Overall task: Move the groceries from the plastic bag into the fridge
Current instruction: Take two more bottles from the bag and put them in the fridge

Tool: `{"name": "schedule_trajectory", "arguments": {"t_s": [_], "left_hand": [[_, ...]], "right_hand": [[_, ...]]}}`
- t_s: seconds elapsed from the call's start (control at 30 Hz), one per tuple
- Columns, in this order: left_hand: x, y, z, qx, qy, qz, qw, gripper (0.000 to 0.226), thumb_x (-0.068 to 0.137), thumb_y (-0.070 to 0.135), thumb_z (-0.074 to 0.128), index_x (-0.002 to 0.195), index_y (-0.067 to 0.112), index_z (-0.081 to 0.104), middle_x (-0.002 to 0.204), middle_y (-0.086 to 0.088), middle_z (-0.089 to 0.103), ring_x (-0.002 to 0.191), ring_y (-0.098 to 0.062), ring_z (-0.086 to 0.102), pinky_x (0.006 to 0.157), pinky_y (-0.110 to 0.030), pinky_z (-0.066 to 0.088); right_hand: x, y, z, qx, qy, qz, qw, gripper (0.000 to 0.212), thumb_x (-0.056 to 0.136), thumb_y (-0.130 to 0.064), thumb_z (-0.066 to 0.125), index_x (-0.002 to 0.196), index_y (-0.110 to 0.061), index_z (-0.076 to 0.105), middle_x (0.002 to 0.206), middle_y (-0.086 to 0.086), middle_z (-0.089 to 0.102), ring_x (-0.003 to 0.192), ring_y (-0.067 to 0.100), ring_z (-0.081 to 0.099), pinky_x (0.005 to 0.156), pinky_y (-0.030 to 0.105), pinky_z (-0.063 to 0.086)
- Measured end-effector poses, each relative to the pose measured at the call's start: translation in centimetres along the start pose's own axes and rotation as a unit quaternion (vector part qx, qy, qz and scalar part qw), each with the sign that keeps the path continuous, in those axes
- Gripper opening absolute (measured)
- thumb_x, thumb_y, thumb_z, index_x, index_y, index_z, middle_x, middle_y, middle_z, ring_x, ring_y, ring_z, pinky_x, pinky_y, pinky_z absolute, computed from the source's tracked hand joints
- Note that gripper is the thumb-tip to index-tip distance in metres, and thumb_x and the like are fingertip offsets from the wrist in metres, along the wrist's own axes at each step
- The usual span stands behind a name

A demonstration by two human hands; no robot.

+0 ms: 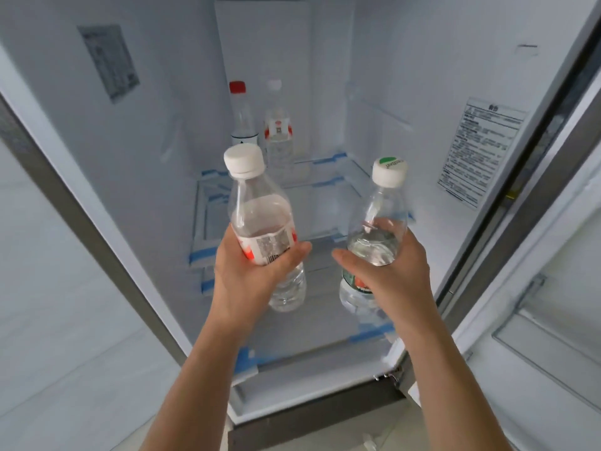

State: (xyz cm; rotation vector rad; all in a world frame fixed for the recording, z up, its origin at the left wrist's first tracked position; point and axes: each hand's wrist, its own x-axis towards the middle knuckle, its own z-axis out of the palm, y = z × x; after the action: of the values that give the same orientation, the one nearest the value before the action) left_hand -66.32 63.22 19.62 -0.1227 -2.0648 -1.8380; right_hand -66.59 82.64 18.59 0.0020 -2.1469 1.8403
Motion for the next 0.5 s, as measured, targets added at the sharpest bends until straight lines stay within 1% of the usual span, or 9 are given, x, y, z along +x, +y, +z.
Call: {"name": "schedule_trajectory", "arguments": {"t_s": [0.1,0.17,0.2,0.23,0.3,0.37,0.43,0.5], "left_hand": [[2.9,0.9,0.3,0.008,0.004,0.011,1.0,0.057,0.062,0.042,0.085,0.104,0.008,0.066,0.087,0.0,0.074,0.082,-0.014,0.072,0.072,-0.023,0.056],[4.6,0.9,0.4,0.023,0.005,0.011,1.0,0.05,0.068,0.03,0.088,0.106,0.008,0.064,0.086,0.001,0.073,0.08,-0.013,0.071,0.071,-0.023,0.056],[5.3,0.7,0.5,0.029,0.007,0.009,1.0,0.046,0.07,0.023,0.089,0.106,0.008,0.064,0.085,0.001,0.073,0.08,-0.013,0.072,0.071,-0.023,0.056],[6.1,0.4,0.7,0.031,0.009,0.004,0.999,0.043,0.071,0.019,0.088,0.105,0.008,0.064,0.085,0.0,0.074,0.079,-0.014,0.072,0.071,-0.025,0.056],[7.4,-0.1,1.1,0.038,0.014,-0.003,0.999,0.04,0.071,0.016,0.088,0.103,0.008,0.065,0.082,0.001,0.074,0.077,-0.013,0.072,0.07,-0.025,0.057],[8.5,-0.6,1.5,0.051,0.024,-0.009,0.998,0.04,0.07,0.017,0.088,0.103,0.009,0.066,0.081,0.003,0.074,0.074,-0.007,0.071,0.064,-0.018,0.054],[9.6,-1.0,1.9,0.073,0.031,-0.011,0.997,0.044,0.069,0.024,0.089,0.105,0.014,0.066,0.085,0.006,0.074,0.076,-0.004,0.071,0.062,-0.014,0.052],[10.5,-1.4,2.1,0.085,0.04,-0.017,0.995,0.048,0.067,0.028,0.09,0.106,0.02,0.064,0.089,0.008,0.074,0.081,-0.004,0.071,0.066,-0.015,0.053]], "right_hand": [[3.2,-1.4,0.3,0.023,0.008,-0.021,0.999,0.047,0.065,-0.022,0.092,0.095,-0.037,0.059,0.09,-0.014,0.068,0.082,-0.005,0.066,0.064,0.01,0.051],[5.3,-1.7,0.7,0.025,0.011,-0.036,0.999,0.047,0.065,-0.019,0.091,0.095,-0.036,0.058,0.093,-0.015,0.066,0.08,-0.007,0.065,0.061,0.008,0.049],[6.3,-1.8,1.0,0.027,0.013,-0.041,0.999,0.048,0.065,-0.018,0.091,0.095,-0.035,0.058,0.093,-0.015,0.066,0.08,-0.006,0.065,0.062,0.009,0.049],[7.3,-1.7,1.3,0.027,0.014,-0.045,0.999,0.048,0.065,-0.018,0.092,0.096,-0.035,0.058,0.093,-0.015,0.066,0.081,-0.004,0.066,0.065,0.011,0.05],[9.2,-1.3,1.9,0.024,0.012,-0.046,0.999,0.05,0.064,-0.021,0.092,0.099,-0.035,0.059,0.095,-0.013,0.067,0.086,0.003,0.068,0.074,0.021,0.054],[10.8,-0.8,2.6,0.021,0.002,-0.042,0.999,0.051,0.063,-0.026,0.092,0.101,-0.034,0.06,0.097,-0.009,0.069,0.089,0.01,0.069,0.079,0.031,0.057],[12.2,-0.5,3.3,0.018,-0.009,-0.038,0.999,0.049,0.063,-0.028,0.092,0.099,-0.035,0.06,0.095,-0.007,0.071,0.087,0.013,0.07,0.079,0.036,0.059],[13.3,-0.2,3.9,0.016,-0.017,-0.035,0.999,0.049,0.063,-0.029,0.092,0.101,-0.034,0.061,0.093,-0.007,0.072,0.084,0.012,0.071,0.078,0.036,0.059]]}}
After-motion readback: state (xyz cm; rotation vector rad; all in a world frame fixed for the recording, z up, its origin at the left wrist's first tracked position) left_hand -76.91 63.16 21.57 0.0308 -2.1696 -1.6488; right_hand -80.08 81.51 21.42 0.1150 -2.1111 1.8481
